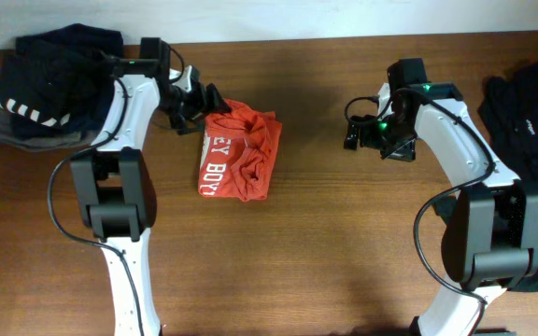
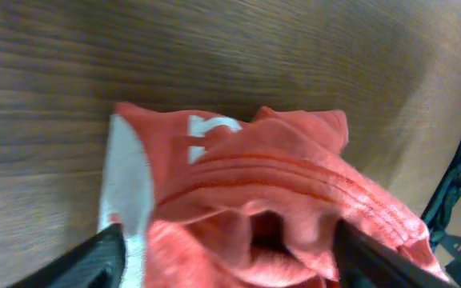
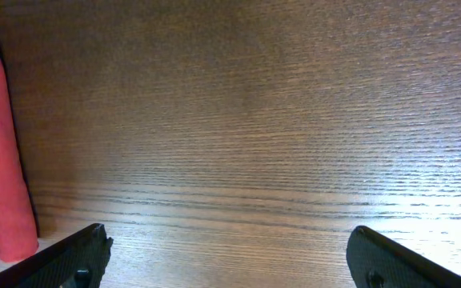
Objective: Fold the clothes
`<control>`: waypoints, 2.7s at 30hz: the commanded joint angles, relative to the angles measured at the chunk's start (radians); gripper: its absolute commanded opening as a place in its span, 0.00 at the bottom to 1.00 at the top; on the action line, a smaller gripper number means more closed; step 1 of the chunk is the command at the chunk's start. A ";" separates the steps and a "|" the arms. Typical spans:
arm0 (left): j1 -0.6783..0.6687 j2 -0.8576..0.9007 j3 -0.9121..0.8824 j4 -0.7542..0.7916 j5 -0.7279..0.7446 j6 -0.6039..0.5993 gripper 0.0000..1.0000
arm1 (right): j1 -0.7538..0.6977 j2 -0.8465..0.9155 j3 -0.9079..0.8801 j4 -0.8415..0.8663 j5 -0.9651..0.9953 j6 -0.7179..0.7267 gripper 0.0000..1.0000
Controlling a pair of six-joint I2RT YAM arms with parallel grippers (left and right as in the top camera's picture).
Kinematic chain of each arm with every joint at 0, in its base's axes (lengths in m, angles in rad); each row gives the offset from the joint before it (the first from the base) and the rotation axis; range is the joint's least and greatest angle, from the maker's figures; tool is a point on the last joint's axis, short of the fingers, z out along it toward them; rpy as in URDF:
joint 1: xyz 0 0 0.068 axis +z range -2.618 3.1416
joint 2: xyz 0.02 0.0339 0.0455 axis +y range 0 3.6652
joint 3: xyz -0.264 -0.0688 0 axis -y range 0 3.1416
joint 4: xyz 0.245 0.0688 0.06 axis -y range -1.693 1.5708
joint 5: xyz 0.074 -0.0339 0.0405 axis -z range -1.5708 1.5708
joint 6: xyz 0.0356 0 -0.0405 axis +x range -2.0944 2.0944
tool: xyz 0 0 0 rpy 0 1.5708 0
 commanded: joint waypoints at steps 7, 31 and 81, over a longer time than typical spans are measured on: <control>-0.039 0.007 0.010 0.010 0.031 0.023 0.50 | 0.005 -0.015 0.010 -0.003 -0.006 0.004 0.99; -0.164 -0.020 0.090 -0.035 0.093 0.031 0.20 | 0.005 -0.011 0.010 0.017 -0.002 0.004 0.99; 0.065 -0.021 0.613 -0.598 -0.389 0.057 0.99 | 0.351 0.172 0.010 0.657 -0.249 0.143 0.04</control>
